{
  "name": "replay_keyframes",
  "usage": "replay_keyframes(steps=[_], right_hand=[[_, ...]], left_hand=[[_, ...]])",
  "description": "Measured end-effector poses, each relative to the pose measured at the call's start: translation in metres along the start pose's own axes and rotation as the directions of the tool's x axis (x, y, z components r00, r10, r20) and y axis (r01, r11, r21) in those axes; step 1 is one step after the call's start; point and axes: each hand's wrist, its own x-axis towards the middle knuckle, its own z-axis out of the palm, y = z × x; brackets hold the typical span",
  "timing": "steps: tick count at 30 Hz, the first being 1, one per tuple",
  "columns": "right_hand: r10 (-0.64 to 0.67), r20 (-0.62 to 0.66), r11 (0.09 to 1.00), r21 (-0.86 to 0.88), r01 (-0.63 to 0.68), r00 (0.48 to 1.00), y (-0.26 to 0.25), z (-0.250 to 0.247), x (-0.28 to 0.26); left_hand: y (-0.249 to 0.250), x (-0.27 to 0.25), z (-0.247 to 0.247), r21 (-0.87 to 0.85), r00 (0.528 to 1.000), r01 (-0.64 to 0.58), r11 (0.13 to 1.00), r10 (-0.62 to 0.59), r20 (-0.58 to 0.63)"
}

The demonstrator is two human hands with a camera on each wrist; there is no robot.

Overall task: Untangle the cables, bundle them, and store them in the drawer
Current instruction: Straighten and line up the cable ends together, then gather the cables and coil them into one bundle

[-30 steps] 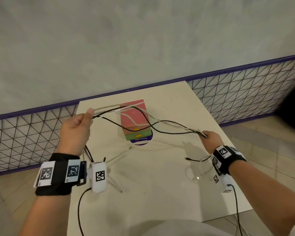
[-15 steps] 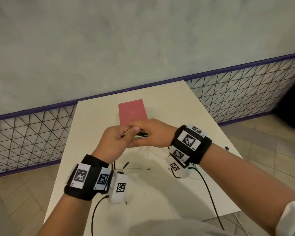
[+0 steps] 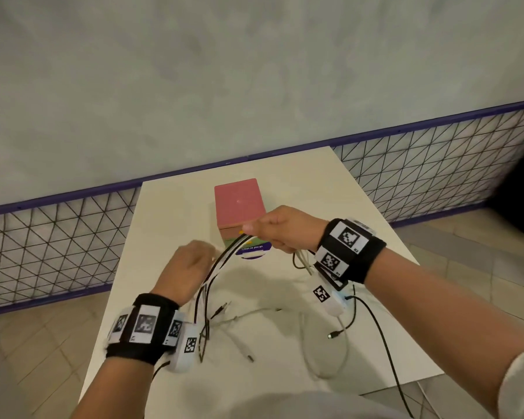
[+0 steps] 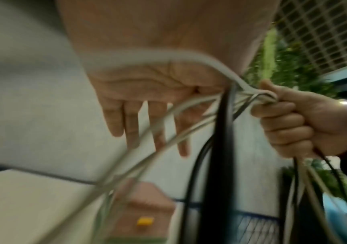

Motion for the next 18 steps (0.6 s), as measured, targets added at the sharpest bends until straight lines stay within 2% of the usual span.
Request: replay_keyframes(steps=[1,2,3,6,7,11,13,14,15,17,18], right_hand=[[-0.006,0.013,0.999,-0.046,0.006,1.000,-0.004,0.004,0.002],[-0.018,0.029,0.996,-0.091,0.021,0.999,-0.008,0.008,0.005],[-0.035,0.044,0.990,-0.134,0.041,0.998,-0.013,0.010,0.006],[-0.056,0.033,0.977,-0.202,0.062,0.998,-0.019,0.005,0.009],[-0.053,0.036,0.983,-0.176,0.058,0.998,-0.019,0.003,0.008],[-0.038,0.117,0.998,-0.043,0.043,0.992,-0.004,-0.010,-0.003],[0.040,0.022,0.999,0.008,-0.040,0.999,0.020,-0.028,-0.008],[0.088,-0.049,0.995,-0.041,-0.090,0.995,0.036,-0.039,-0.012],[0.132,-0.124,0.975,-0.162,-0.151,0.983,0.055,-0.048,-0.016],[0.238,-0.260,0.886,-0.336,-0.319,0.936,0.096,-0.060,-0.029],[0.291,-0.320,0.858,-0.330,-0.394,0.902,0.117,-0.064,-0.035]], left_hand=[[0.016,0.001,-0.002,-0.022,0.994,-0.081,0.996,0.079,-0.070],[0.033,0.003,-0.003,-0.056,0.988,-0.131,0.990,0.126,-0.089],[0.049,0.007,-0.001,-0.120,0.990,-0.137,0.983,0.132,-0.054],[0.080,0.013,0.005,-0.307,0.995,0.023,0.951,0.007,0.096],[0.087,0.012,0.005,-0.349,0.995,0.063,0.935,-0.029,0.100],[0.084,0.009,-0.009,-0.360,0.997,0.071,0.930,-0.061,0.039],[0.074,0.008,-0.029,-0.453,0.988,0.099,0.886,-0.142,-0.062],[0.066,0.008,-0.041,-0.490,0.977,0.101,0.866,-0.180,-0.117],[0.059,0.007,-0.053,-0.528,0.960,0.103,0.843,-0.222,-0.168],[0.047,0.004,-0.073,-0.638,0.929,0.091,0.765,-0.295,-0.222],[0.043,0.004,-0.079,-0.693,0.922,0.069,0.717,-0.311,-0.231]])
